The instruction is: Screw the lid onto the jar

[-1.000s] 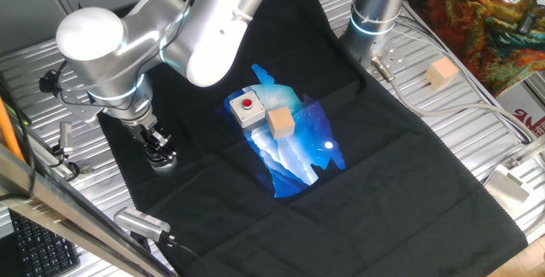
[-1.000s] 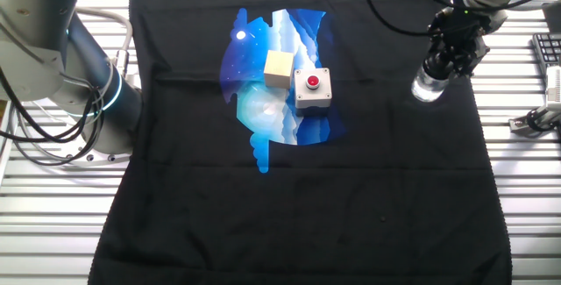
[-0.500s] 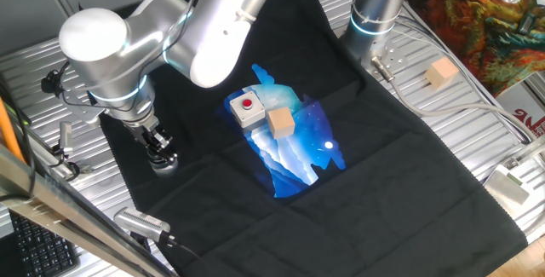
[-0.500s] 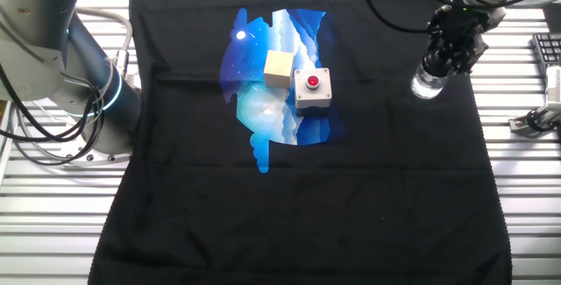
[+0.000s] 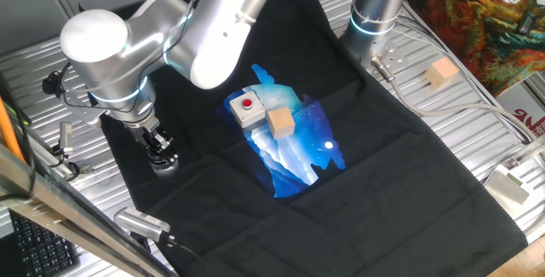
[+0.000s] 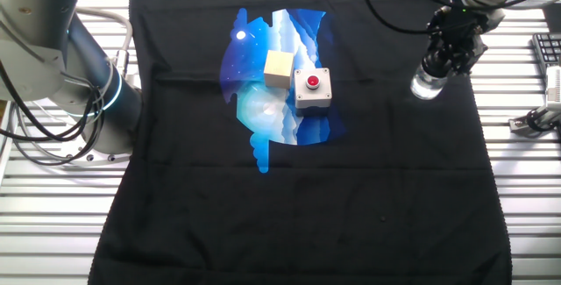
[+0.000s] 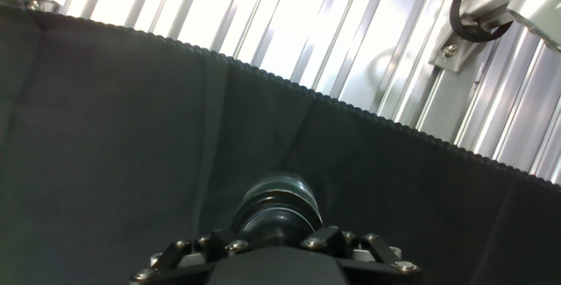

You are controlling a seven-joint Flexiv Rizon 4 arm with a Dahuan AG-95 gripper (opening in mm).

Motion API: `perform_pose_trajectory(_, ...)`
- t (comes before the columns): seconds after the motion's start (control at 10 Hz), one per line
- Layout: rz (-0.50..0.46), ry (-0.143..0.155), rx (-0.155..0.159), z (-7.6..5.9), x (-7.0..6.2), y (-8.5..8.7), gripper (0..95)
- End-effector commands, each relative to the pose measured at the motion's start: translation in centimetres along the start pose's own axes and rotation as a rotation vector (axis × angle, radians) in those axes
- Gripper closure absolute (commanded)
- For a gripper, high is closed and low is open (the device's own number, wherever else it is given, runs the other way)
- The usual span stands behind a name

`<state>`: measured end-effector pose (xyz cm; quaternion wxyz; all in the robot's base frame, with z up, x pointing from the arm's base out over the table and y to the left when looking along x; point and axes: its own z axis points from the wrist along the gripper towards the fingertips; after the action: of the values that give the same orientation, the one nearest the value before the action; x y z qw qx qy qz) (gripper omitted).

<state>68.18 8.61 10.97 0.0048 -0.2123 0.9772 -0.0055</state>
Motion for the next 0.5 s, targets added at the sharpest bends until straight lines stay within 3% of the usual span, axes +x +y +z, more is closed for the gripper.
perform_pose_trajectory(0.1,-0.003,-0.003,0.000,0.15,0.02,-0.03,95.0)
perform_pose_trajectory(0.5,-0.008,-0.010,0.005,0.52,0.05,-0.11,95.0)
